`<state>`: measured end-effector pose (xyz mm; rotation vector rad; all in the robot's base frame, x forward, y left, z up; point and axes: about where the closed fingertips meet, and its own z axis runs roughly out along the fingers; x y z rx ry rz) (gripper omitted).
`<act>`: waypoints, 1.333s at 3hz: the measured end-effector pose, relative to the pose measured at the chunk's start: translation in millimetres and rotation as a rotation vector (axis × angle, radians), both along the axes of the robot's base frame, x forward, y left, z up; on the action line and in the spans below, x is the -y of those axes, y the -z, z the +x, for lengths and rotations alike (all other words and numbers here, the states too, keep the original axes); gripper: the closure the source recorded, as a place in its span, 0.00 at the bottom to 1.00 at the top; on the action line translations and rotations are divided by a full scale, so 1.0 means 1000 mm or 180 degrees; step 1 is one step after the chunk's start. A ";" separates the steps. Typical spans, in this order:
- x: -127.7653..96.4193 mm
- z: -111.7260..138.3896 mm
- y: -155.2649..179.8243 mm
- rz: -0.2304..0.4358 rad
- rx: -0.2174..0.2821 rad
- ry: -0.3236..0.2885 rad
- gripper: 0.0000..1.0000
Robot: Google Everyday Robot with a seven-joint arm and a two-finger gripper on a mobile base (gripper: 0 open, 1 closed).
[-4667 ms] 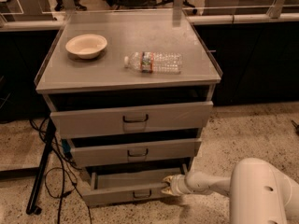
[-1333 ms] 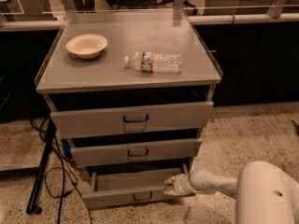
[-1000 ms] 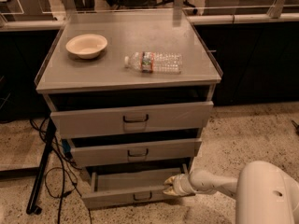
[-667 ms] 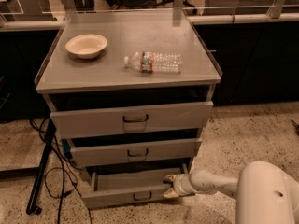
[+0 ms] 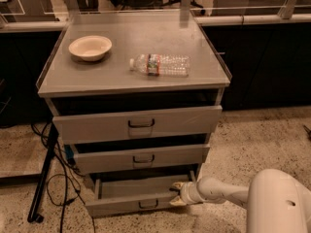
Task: Open bottom drawer
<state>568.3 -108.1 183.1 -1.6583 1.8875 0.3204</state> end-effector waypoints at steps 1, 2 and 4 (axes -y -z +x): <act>0.006 -0.011 0.007 0.0034 -0.0009 0.0010 0.70; 0.016 -0.041 0.017 0.0068 0.0010 0.0001 0.93; 0.015 -0.041 0.007 0.0068 0.0010 0.0001 1.00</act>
Offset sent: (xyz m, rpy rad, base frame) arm -0.1085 -0.0493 -0.0368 0.0384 -0.0081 -0.0129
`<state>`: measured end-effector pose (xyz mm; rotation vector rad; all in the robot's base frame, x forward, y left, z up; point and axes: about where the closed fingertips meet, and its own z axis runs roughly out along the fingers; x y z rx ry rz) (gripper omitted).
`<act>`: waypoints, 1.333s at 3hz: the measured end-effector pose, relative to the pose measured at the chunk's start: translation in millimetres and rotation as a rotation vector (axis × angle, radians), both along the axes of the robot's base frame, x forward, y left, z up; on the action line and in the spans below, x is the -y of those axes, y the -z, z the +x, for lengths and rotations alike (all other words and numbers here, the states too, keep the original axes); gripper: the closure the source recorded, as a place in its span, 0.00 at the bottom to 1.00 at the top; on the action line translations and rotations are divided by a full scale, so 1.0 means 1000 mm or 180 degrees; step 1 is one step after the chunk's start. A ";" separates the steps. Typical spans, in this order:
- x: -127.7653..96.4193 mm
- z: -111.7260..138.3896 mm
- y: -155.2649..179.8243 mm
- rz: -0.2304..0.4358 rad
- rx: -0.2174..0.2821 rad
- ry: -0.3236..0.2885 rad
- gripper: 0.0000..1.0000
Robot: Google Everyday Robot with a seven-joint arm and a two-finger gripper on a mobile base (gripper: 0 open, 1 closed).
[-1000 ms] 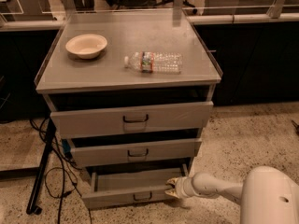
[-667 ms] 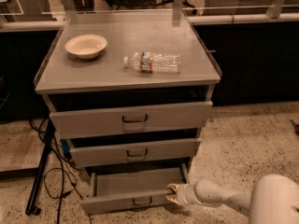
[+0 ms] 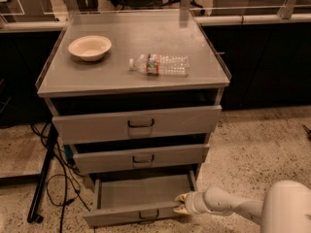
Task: Open bottom drawer
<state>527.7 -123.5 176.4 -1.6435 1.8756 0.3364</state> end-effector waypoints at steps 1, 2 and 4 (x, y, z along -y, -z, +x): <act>0.000 0.000 0.000 0.0000 0.0000 0.0000 0.81; 0.000 0.000 0.000 0.0000 0.0000 0.0000 0.57; 0.000 0.000 0.000 0.0000 0.0000 0.0000 0.03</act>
Offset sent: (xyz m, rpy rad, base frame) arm 0.0000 0.0000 0.0000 0.0000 0.0000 0.0000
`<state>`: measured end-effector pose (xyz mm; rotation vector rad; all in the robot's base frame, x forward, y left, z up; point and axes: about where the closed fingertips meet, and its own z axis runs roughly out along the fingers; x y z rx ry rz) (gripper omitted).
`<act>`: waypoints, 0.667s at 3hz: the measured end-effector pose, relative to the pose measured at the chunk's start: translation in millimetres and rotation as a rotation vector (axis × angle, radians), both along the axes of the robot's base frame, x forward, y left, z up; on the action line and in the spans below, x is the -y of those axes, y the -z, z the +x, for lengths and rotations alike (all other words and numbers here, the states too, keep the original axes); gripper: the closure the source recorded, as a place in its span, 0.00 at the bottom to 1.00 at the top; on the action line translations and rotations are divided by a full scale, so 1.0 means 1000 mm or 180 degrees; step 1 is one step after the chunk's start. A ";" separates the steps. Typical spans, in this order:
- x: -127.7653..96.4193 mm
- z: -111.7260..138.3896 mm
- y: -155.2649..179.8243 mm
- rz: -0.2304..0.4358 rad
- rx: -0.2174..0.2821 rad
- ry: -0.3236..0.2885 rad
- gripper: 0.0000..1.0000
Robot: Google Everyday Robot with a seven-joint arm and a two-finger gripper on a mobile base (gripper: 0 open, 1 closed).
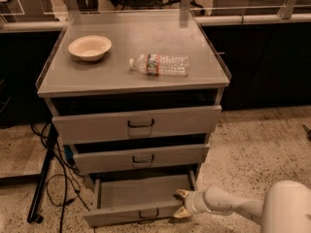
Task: Open bottom drawer
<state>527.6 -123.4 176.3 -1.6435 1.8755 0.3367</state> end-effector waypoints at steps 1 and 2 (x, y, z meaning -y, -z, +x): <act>0.000 0.000 0.000 0.0000 0.0000 0.0000 1.00; 0.000 0.000 0.000 0.0000 -0.0001 0.0000 1.00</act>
Offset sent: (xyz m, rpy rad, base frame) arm 0.0000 0.0000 0.0000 0.0000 0.0000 0.0000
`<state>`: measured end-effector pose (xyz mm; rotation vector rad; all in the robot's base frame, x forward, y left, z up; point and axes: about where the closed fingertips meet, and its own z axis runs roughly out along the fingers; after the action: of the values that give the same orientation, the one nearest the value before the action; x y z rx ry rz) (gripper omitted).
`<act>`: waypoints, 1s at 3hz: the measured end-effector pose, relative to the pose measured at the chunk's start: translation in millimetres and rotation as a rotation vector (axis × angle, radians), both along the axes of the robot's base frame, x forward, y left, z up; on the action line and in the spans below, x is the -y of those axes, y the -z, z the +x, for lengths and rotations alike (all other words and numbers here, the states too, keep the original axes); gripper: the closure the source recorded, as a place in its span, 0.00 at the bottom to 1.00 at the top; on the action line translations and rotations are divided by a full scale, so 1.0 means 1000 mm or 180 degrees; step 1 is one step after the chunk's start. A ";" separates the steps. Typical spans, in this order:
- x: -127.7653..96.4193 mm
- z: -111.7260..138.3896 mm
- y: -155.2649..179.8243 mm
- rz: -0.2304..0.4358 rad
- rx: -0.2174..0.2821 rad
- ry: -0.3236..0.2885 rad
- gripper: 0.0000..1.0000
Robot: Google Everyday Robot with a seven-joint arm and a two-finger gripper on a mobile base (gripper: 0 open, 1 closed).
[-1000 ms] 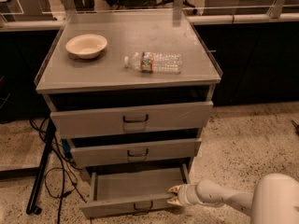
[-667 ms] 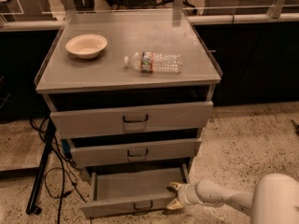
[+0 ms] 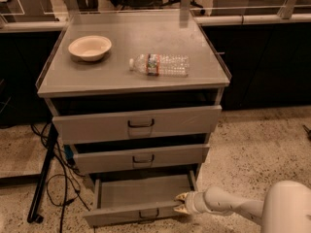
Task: Open bottom drawer
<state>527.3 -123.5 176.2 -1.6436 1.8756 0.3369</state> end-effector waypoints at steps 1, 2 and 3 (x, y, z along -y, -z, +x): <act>0.008 -0.025 0.009 -0.0004 -0.0030 -0.0011 1.00; 0.008 -0.026 0.003 -0.0004 -0.0031 -0.0011 1.00; 0.008 -0.026 0.002 -0.0004 -0.0031 -0.0011 1.00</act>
Offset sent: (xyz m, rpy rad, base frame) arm -0.1574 -0.0561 -0.0426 -0.0345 0.0156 -0.0556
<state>501.4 -131.9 173.9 -1.6490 1.8807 0.3458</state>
